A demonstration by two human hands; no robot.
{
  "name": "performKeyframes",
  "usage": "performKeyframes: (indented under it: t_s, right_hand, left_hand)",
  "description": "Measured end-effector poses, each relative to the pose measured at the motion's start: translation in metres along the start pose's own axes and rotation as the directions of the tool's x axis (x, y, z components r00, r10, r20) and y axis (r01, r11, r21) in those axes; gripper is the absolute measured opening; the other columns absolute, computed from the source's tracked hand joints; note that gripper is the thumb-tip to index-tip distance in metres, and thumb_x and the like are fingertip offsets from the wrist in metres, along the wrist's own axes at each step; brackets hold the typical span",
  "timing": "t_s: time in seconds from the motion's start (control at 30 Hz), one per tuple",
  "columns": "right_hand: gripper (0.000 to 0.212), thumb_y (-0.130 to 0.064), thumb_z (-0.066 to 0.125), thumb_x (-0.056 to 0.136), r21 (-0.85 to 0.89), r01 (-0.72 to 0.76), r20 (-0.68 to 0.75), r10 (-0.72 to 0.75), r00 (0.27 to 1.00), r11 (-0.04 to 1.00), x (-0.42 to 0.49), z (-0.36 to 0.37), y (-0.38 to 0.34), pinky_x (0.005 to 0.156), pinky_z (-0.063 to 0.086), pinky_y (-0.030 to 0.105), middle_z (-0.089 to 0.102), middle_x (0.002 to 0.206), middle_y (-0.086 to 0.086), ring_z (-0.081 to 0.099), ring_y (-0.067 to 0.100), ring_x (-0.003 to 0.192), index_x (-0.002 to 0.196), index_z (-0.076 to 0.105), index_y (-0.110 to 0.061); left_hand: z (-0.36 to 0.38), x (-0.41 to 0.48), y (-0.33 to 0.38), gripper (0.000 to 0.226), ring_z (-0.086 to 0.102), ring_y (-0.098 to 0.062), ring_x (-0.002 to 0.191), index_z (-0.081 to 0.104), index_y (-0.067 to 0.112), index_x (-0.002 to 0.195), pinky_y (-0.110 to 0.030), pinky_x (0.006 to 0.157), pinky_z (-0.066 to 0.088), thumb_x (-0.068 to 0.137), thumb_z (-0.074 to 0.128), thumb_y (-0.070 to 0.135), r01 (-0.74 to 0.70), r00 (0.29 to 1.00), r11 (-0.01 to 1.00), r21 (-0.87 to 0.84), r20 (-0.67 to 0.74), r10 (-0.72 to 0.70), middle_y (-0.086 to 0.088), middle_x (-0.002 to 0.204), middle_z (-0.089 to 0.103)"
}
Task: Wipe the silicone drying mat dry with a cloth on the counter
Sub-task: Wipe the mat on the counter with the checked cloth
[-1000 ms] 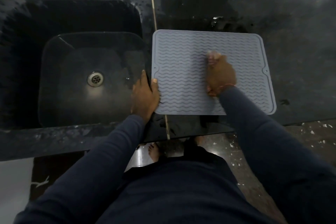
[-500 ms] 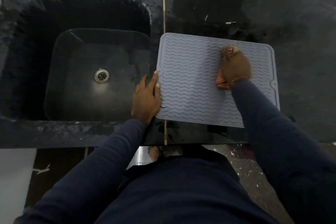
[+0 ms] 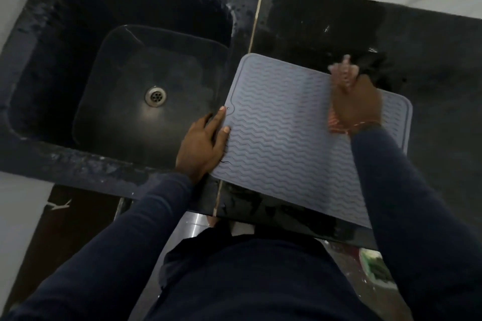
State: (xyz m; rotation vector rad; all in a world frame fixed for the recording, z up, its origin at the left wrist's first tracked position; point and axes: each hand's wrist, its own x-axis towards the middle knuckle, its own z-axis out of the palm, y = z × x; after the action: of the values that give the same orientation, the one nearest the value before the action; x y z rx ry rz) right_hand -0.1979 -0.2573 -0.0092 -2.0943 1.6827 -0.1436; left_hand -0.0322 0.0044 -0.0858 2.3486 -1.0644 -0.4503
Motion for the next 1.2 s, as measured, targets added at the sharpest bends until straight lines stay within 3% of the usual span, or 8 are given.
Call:
performKeyframes:
  t_s: [0.23, 0.4, 0.6, 0.73, 0.9, 1.0, 1.1, 1.2]
  right_hand:
    - [0.03, -0.018, 0.053, 0.096, 0.173, 0.298, 0.126, -0.321, 0.939, 0.939, -0.066, 0.099, -0.108, 0.081, 0.047, 0.03, 0.065, 0.107, 0.002, 0.062, 0.019, 0.097, 0.126, 0.05, -0.018]
    - [0.031, -0.045, 0.047, 0.098, 0.298, 0.257, 0.176, -0.317, 0.932, 0.919, -0.039, 0.064, -0.084, 0.068, 0.051, 0.033, 0.064, 0.083, -0.003, 0.063, 0.014, 0.076, 0.098, 0.063, -0.019]
    - [0.06, -0.053, 0.032, 0.101, -0.098, -0.088, -0.006, 0.088, 0.996, 0.991, -0.058, 0.007, 0.009, 0.093, 0.043, 0.041, 0.063, 0.116, 0.021, 0.059, 0.037, 0.109, 0.12, 0.061, -0.004]
    - [0.042, -0.023, 0.032, 0.105, -0.057, 0.218, 0.096, -0.212, 0.972, 0.974, -0.102, 0.056, -0.077, 0.107, 0.034, 0.036, 0.051, 0.142, 0.01, 0.049, 0.029, 0.129, 0.143, 0.044, -0.011]
    - [0.031, -0.038, 0.049, 0.099, 0.119, 0.318, 0.231, -0.338, 0.913, 0.941, -0.119, 0.082, -0.112, 0.082, 0.049, 0.035, 0.07, 0.103, 0.011, 0.066, 0.029, 0.097, 0.11, 0.068, -0.016]
    - [0.049, -0.058, 0.046, 0.095, 0.095, 0.176, 0.118, -0.187, 0.975, 0.98, -0.092, 0.052, -0.061, 0.061, 0.039, 0.029, 0.062, 0.07, 0.002, 0.063, 0.025, 0.075, 0.075, 0.062, -0.016]
    - [0.064, -0.068, 0.041, 0.091, -0.066, -0.101, -0.061, 0.097, 0.993, 0.993, -0.078, 0.024, -0.007, 0.066, 0.042, 0.031, 0.066, 0.081, 0.012, 0.064, 0.034, 0.083, 0.089, 0.069, -0.01]
    - [0.048, -0.049, 0.037, 0.099, -0.133, -0.01, -0.07, 0.001, 0.998, 0.991, -0.098, 0.054, -0.036, 0.076, 0.045, 0.032, 0.071, 0.103, 0.012, 0.066, 0.033, 0.096, 0.111, 0.067, -0.014]
  left_hand:
    - [0.0, -0.002, 0.004, 0.053, 0.046, -0.024, 0.124, 0.034, 0.031, 0.148, -0.036, 0.103, 0.041, 0.098, 0.042, 0.048, 0.026, 1.0, 1.0, 0.003, -0.001, -0.026, -0.01, 0.138, 0.05]
    - [-0.002, -0.003, 0.0, 0.054, 0.045, -0.022, 0.122, 0.032, 0.029, 0.149, -0.03, 0.102, 0.037, 0.099, 0.041, 0.046, -0.022, 0.999, 0.998, -0.056, 0.026, 0.023, -0.009, 0.136, 0.05]
    - [-0.001, -0.003, -0.002, 0.055, 0.044, -0.023, 0.123, 0.027, 0.03, 0.151, -0.034, 0.106, 0.037, 0.1, 0.04, 0.046, -0.029, 0.999, 0.991, -0.131, 0.035, 0.033, -0.008, 0.138, 0.05]
    - [-0.004, -0.005, -0.003, 0.053, 0.048, -0.03, 0.12, 0.026, 0.033, 0.15, -0.042, 0.106, 0.038, 0.1, 0.035, 0.048, -0.022, 0.997, 0.987, -0.156, 0.066, 0.033, -0.011, 0.139, 0.052]
    - [-0.003, -0.002, -0.008, 0.055, 0.052, -0.035, 0.118, 0.03, 0.026, 0.15, -0.039, 0.103, 0.037, 0.1, 0.029, 0.047, -0.091, 0.993, 0.986, -0.143, 0.061, 0.101, -0.016, 0.136, 0.054]
    - [-0.003, -0.002, -0.009, 0.049, 0.05, -0.033, 0.119, 0.029, 0.028, 0.15, -0.039, 0.106, 0.035, 0.102, 0.034, 0.039, -0.053, 0.996, 0.985, -0.166, 0.066, 0.065, -0.015, 0.137, 0.052]
    - [-0.003, -0.003, -0.009, 0.05, 0.045, -0.032, 0.124, 0.027, 0.029, 0.151, -0.039, 0.107, 0.034, 0.102, 0.035, 0.037, -0.045, 0.996, 0.981, -0.187, 0.062, 0.057, -0.012, 0.141, 0.048]
    - [-0.002, -0.003, -0.008, 0.051, 0.044, -0.032, 0.124, 0.025, 0.026, 0.152, -0.04, 0.104, 0.035, 0.102, 0.034, 0.037, -0.035, 0.996, 0.983, -0.179, 0.078, 0.05, -0.012, 0.14, 0.049]
